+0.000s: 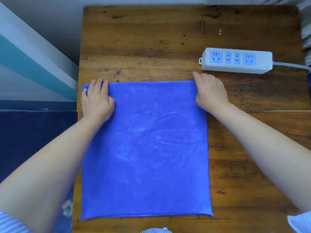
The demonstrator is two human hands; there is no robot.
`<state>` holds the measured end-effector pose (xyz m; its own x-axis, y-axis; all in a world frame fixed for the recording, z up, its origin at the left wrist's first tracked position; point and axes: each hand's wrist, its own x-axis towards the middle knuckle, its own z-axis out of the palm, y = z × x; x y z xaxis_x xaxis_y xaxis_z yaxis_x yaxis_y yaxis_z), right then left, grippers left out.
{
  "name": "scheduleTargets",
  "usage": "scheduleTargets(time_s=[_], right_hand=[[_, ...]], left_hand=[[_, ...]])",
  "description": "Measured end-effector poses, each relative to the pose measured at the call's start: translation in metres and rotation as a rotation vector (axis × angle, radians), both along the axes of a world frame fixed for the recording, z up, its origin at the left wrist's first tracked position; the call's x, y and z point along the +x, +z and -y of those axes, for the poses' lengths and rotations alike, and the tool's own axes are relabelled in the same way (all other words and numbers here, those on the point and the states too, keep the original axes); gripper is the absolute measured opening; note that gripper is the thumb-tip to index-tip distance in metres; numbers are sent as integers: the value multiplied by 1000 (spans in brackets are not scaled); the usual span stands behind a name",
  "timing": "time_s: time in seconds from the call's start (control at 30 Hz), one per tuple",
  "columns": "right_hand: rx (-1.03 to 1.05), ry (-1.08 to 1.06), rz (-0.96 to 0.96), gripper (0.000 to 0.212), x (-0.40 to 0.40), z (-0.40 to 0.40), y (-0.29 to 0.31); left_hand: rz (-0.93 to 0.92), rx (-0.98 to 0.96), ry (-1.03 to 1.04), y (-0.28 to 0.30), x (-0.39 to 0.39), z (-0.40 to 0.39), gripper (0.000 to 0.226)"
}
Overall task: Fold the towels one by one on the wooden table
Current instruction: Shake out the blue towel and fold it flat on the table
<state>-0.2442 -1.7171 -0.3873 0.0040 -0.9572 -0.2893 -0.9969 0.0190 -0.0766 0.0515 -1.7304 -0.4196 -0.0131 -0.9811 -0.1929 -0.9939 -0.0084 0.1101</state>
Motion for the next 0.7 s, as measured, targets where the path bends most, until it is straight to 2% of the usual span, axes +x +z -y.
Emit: scheduleTargets(time_s=[0.07,0.17,0.27,0.33,0.47,0.6,0.7], right_hand=[[11,0,-76,49,7,11,6],[48,-22,-217,30,17,23,13],[98,-55,-265,25,22,27,16],[116,-112,-256,26,19,27,20],[20,-218,-155,28,12,22,41],[-213,-291,-37,20,9,21,71],[-360,-293,-19,15,12,19,91]], left_hand=[[91,-4,-28,8,10,14,44],[166,114,-31,21,15,34,37],[162,222,-106,29,20,45,28],[181,222,-165,32,24,47,22],[126,77,-149,45,27,48,25],[166,-129,-171,74,20,63,23],[57,-289,-139,94,16,73,24]])
